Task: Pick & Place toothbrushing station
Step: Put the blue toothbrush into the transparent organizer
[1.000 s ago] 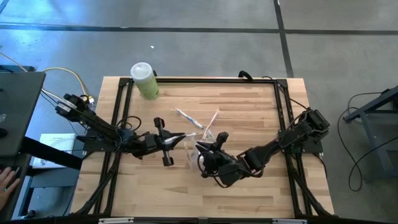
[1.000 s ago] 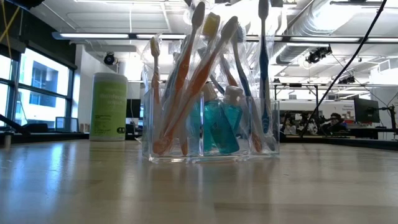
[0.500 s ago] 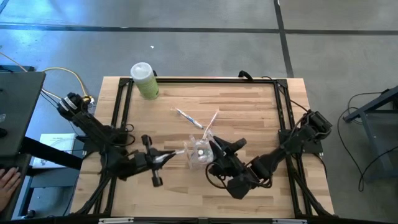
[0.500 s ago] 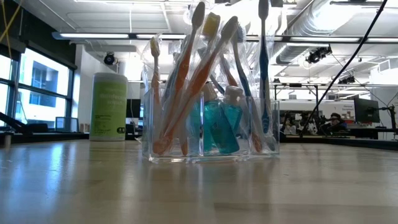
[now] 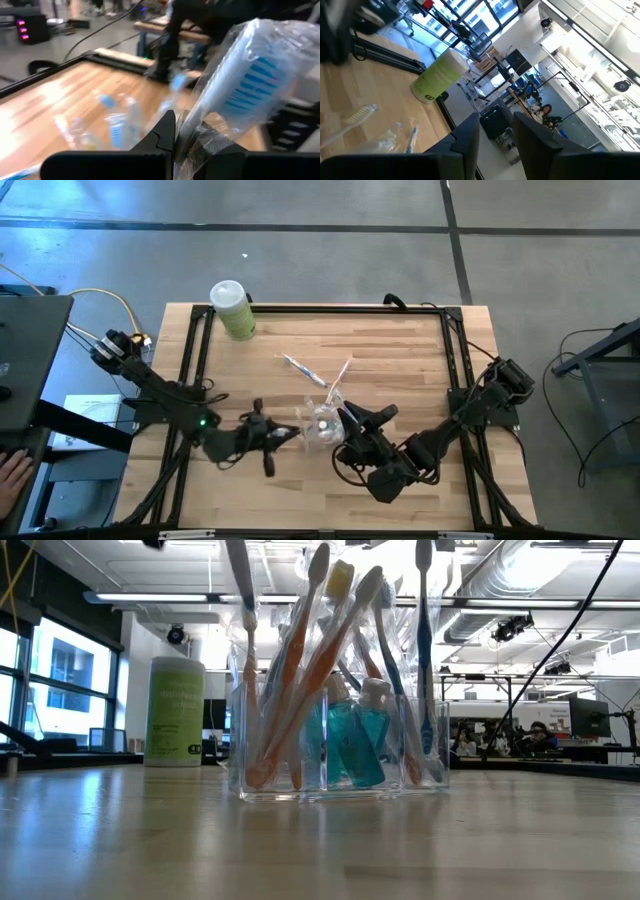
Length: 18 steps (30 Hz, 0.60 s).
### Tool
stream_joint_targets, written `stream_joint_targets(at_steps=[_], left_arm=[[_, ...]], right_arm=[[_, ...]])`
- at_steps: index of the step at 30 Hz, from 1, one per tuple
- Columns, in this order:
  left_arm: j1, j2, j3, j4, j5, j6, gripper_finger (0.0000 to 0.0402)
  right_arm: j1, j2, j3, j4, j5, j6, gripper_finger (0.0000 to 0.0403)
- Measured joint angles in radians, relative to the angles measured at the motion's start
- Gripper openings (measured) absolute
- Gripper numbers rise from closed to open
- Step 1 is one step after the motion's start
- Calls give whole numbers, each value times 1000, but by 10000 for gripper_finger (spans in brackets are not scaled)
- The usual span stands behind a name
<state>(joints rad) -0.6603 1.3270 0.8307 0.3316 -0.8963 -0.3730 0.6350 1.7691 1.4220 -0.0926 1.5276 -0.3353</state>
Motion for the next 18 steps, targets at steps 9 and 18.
stream_joint_targets(at_steps=[9, 18], left_arm=[[111, 20, 0, -140, 114, -167, 13], [130, 151, 0, -112, 147, -175, 14]], right_arm=[[0, 0, 0, -9, -10, 2, 108], [0, 0, 0, -9, -16, 24, 107]])
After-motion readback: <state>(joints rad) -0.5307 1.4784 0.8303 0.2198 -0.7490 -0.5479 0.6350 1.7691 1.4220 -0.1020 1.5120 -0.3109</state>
